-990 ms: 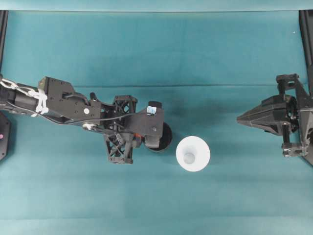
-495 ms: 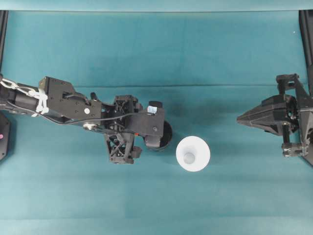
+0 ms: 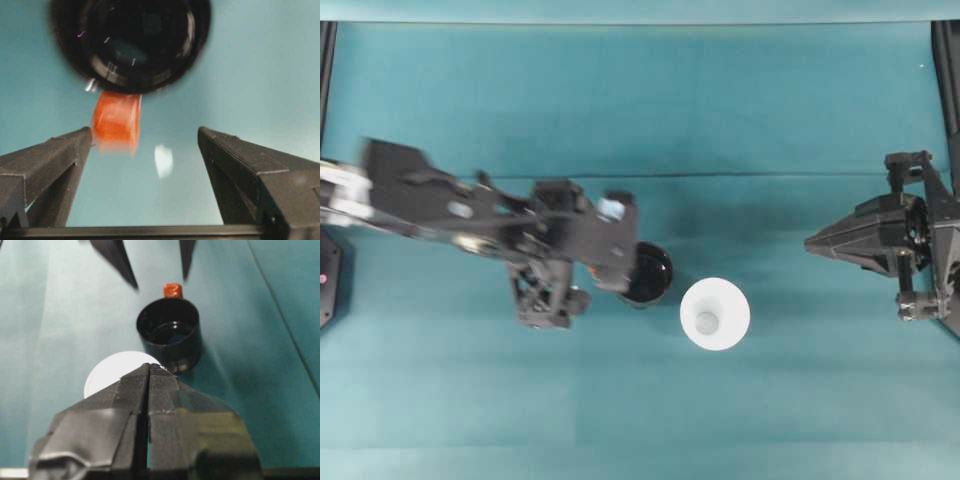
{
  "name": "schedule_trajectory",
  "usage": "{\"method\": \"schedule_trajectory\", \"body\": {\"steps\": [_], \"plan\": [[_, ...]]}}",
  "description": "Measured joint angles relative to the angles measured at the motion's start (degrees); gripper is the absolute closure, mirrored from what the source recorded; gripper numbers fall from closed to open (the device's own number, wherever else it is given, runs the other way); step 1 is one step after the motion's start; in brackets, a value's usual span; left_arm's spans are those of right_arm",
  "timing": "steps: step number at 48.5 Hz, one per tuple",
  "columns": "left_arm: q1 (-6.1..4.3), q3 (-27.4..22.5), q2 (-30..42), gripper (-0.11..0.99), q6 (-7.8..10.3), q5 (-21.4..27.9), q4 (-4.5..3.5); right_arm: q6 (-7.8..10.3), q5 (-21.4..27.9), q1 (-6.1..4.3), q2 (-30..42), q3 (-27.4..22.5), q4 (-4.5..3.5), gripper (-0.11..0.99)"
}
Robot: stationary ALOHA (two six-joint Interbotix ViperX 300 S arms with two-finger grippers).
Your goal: Put the paper cup into the moved red handle cup holder.
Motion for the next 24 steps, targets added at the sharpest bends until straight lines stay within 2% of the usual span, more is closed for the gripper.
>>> {"method": "schedule_trajectory", "body": {"steps": [11,24], "plan": [[-0.09,4.31,-12.22,-0.07,0.0,0.18,0.0,1.23,0.35,0.0,0.0,0.0,0.0,0.99],[-1.32,10.99,-21.18,-0.07,-0.35,0.18,0.0,1.58,2.02,-0.09,0.26,-0.09,0.0,0.98]]}}
